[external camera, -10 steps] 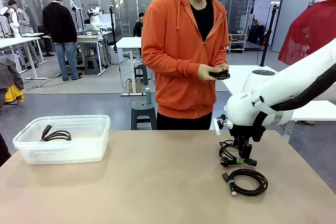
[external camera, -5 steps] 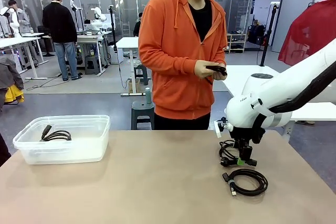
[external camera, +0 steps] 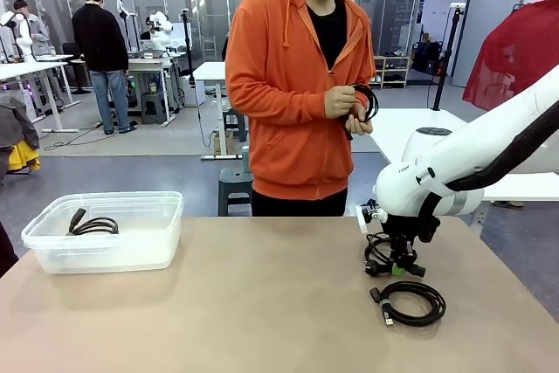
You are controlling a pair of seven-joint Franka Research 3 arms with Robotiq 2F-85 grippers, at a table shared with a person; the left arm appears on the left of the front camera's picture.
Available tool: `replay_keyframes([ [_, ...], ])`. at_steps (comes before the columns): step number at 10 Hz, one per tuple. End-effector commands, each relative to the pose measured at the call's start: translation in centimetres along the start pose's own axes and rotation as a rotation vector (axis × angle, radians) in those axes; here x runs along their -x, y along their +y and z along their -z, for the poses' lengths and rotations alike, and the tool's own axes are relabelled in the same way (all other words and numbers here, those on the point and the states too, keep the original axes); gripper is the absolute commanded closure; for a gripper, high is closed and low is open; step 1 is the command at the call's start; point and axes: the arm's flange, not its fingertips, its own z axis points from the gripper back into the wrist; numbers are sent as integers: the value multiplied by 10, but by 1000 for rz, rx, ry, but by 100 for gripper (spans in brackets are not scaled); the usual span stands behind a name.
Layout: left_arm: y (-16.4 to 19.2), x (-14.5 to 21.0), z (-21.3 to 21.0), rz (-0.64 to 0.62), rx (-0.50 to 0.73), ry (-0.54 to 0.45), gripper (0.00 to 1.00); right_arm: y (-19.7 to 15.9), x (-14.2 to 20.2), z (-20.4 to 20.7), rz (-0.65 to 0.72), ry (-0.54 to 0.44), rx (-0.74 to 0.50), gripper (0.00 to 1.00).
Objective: Organize and store the cables.
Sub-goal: Place the Power Cable into the Organizing box.
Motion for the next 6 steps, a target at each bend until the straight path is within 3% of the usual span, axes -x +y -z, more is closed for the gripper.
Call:
replay_keyframes([
  [1,-1,-1,-1,3,3,-4,0,-6,-1,-1,-2,5,-7,100],
  [6,-1,-1,-1,3,3,-4,0,-6,-5,-14,-7,-6,-32,100],
])
